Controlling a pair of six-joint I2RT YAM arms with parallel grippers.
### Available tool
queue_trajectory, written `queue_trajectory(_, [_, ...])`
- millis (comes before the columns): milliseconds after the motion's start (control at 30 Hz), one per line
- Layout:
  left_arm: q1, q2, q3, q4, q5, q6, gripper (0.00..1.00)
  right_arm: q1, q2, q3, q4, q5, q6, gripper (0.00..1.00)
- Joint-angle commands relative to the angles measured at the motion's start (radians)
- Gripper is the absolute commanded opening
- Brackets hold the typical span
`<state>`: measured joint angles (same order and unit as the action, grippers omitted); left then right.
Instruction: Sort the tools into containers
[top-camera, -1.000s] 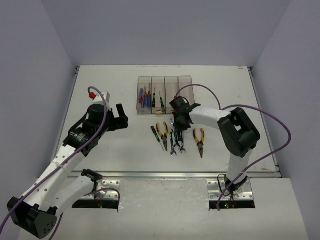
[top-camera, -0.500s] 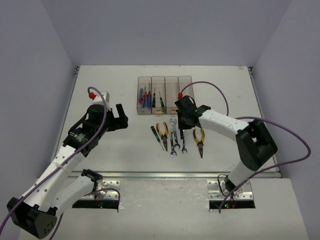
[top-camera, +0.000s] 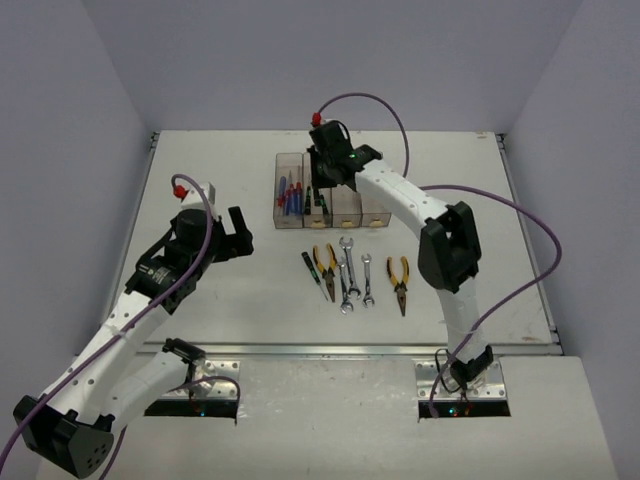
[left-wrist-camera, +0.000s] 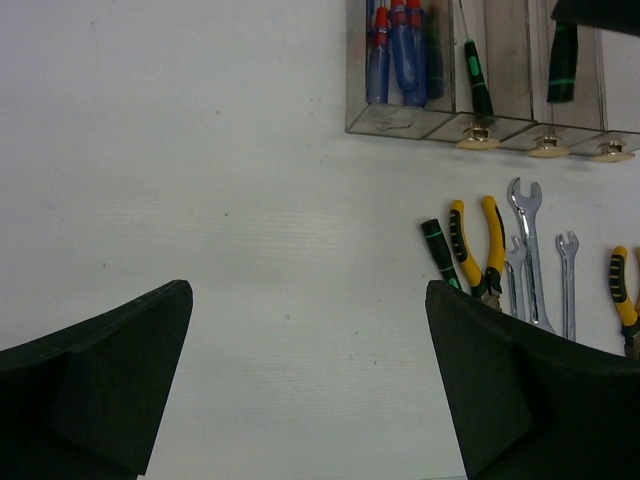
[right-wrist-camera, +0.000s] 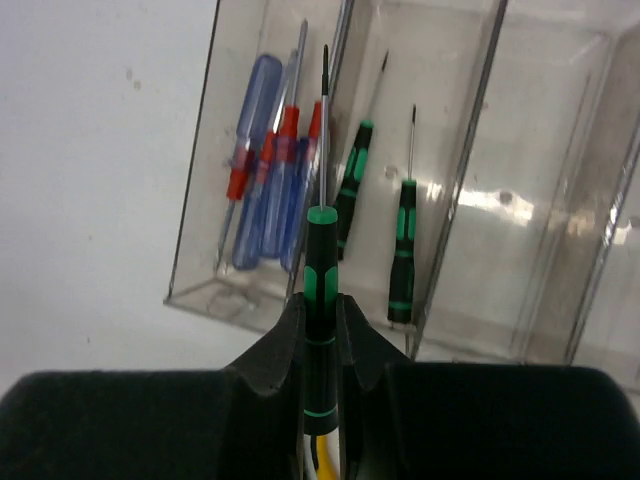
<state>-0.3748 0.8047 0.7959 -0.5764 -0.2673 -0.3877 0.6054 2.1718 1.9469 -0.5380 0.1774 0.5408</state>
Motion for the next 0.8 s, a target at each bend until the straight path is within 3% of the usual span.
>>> queue_trajectory(0, [-0.007,0.009,0.027,-0.027,-0.046,-0.078,1.00,-0.026,0.123,0.147,-0.099,0.034,-0.023,0.17])
queue_trajectory(167, [-0.007,0.006,-0.006,0.031,0.073,-0.191,1.00,-0.040,0.188,0.236,-0.117,0.034,-0.054,0.52])
queue_trajectory(300, [-0.046,0.018,-0.060,0.110,0.058,-0.295,1.00,-0.041,0.100,0.176,-0.125,0.022,-0.071,0.69])
queue_trajectory(367, [-0.149,0.046,-0.072,0.141,-0.041,-0.373,1.00,-0.042,0.014,0.096,-0.113,0.014,-0.082,0.70])
queue_trajectory(433, [-0.274,0.096,-0.058,0.151,-0.241,-0.438,1.00,-0.041,-0.125,-0.087,-0.091,0.007,-0.087,0.71])
queue_trajectory(500, [-0.361,0.177,-0.036,0.156,-0.303,-0.488,1.00,-0.041,-0.245,-0.196,-0.055,0.011,-0.089,0.73])
queue_trajectory(533, [-0.383,0.234,-0.019,0.155,-0.342,-0.511,1.00,-0.042,-0.378,-0.358,-0.024,0.025,-0.084,0.77])
queue_trajectory(633, [-0.404,0.403,0.014,0.181,-0.382,-0.563,1.00,-0.047,-0.589,-0.613,0.060,0.051,-0.070,0.80])
queue_trajectory(767, [-0.420,0.535,0.036,0.254,-0.391,-0.588,0.98,-0.061,-0.761,-0.793,0.092,0.060,-0.058,0.80])
